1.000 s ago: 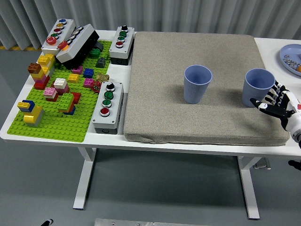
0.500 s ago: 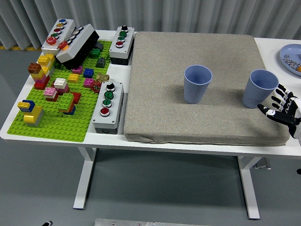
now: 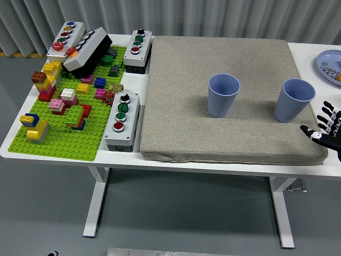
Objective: Pick cup pour cup place
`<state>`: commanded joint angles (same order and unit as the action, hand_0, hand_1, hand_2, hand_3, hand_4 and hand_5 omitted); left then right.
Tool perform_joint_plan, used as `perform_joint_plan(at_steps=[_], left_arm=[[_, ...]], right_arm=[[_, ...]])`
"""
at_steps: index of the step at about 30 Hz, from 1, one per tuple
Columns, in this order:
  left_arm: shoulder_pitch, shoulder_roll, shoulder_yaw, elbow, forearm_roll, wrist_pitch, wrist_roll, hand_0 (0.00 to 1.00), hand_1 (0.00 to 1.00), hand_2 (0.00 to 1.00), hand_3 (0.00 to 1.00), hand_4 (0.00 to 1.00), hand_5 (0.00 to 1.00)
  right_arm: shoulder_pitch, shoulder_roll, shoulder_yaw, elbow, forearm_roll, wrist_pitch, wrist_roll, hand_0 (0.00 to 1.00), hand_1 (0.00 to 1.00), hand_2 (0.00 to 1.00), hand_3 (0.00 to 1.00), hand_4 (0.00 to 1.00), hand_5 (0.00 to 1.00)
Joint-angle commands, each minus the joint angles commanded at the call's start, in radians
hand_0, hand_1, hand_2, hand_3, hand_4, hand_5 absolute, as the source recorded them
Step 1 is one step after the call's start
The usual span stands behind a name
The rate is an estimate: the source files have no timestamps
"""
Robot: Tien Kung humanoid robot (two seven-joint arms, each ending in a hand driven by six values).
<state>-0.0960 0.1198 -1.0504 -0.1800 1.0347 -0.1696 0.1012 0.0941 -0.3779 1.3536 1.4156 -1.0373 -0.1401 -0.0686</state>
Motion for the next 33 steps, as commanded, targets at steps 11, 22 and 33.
perform_joint_plan(at_steps=[11,22,33], left_arm=[[-0.007,0.012,0.002,0.0,-0.004,0.002,-0.001,0.84,0.812,0.88,0.787,0.623,0.998],[-0.016,0.008,-0.002,0.0,-0.002,0.006,-0.006,0.839,0.814,0.881,0.786,0.623,0.998],[-0.016,0.007,-0.003,0.0,0.002,0.004,-0.005,0.839,0.813,0.88,0.786,0.623,0.998]], right_arm=[[0.181,-0.026,0.08,0.071,0.097,-0.167,-0.034,0.906,0.832,0.883,0.858,0.855,0.648],[0.293,0.049,0.075,-0.066,0.185,-0.233,-0.007,0.925,0.807,0.842,0.822,0.793,0.998],[0.285,0.042,0.067,-0.06,0.156,-0.224,-0.015,0.93,0.811,0.85,0.827,0.797,0.998]])
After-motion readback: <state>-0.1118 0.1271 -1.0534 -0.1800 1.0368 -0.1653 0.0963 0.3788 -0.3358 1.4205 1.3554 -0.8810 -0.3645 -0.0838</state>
